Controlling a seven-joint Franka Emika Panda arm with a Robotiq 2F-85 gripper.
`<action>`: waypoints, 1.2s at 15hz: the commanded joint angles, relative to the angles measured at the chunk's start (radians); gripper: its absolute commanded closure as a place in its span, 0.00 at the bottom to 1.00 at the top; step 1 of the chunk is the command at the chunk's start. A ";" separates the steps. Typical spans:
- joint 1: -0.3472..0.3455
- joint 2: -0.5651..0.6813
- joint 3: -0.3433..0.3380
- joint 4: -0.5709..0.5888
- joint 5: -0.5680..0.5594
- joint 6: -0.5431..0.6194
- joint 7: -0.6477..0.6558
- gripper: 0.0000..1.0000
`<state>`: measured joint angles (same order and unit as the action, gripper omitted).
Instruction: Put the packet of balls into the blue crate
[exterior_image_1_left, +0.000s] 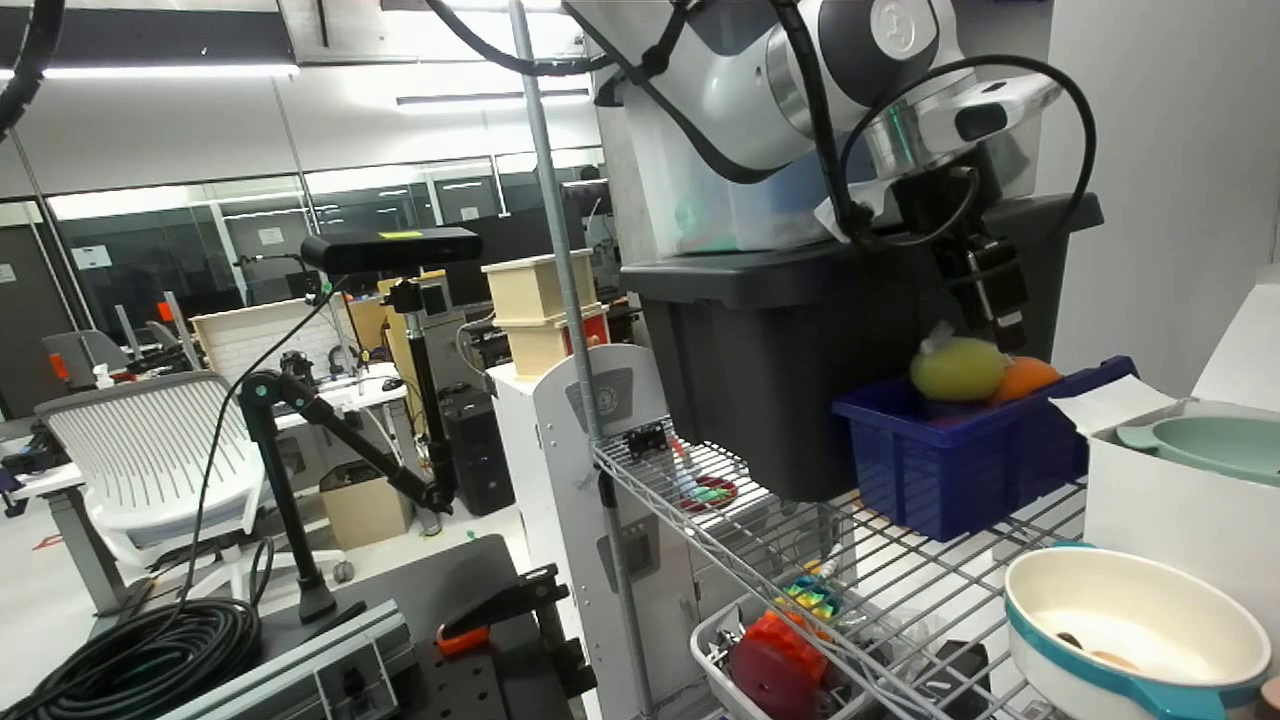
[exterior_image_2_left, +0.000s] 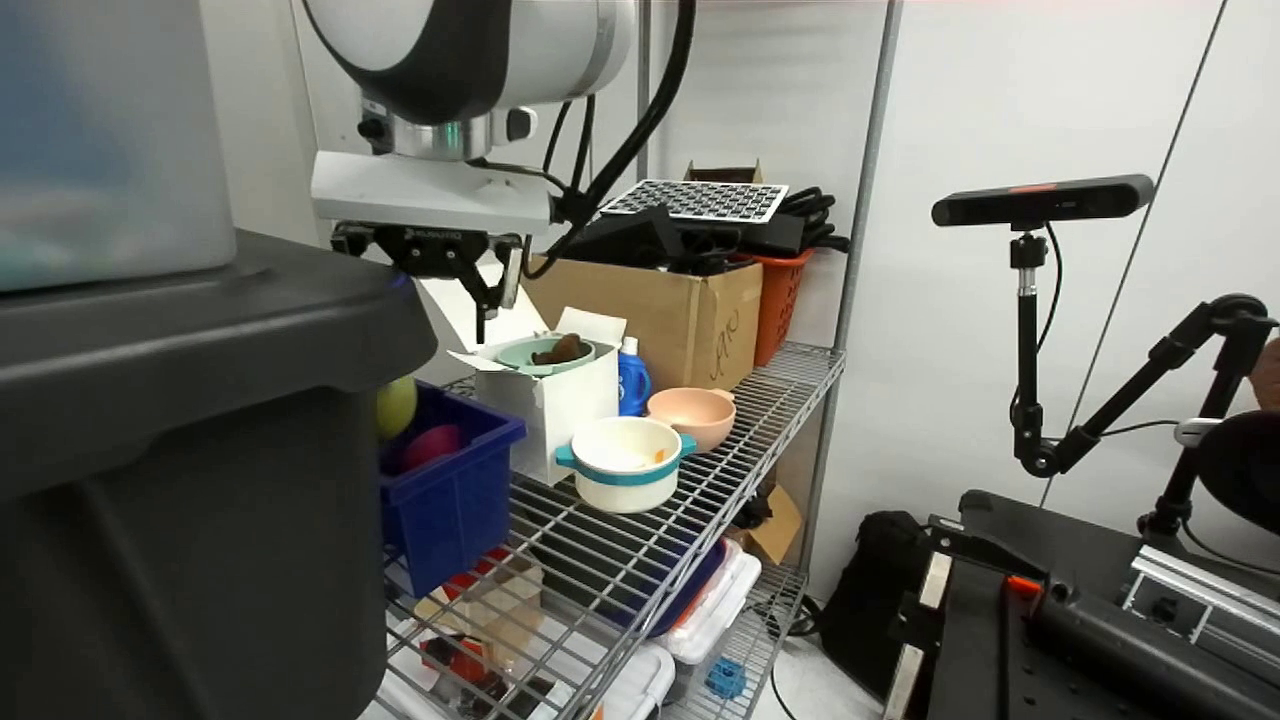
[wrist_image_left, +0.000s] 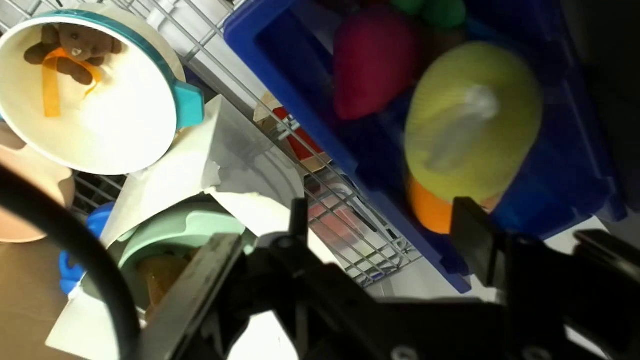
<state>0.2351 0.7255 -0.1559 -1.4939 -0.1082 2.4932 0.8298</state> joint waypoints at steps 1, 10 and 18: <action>-0.011 -0.081 0.007 -0.064 0.006 -0.018 -0.019 0.00; -0.049 -0.459 0.007 -0.551 -0.034 -0.003 -0.107 0.00; -0.135 -0.832 0.056 -1.014 -0.129 -0.031 -0.308 0.00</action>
<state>0.1428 0.0709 -0.1345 -2.3367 -0.1719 2.4872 0.5784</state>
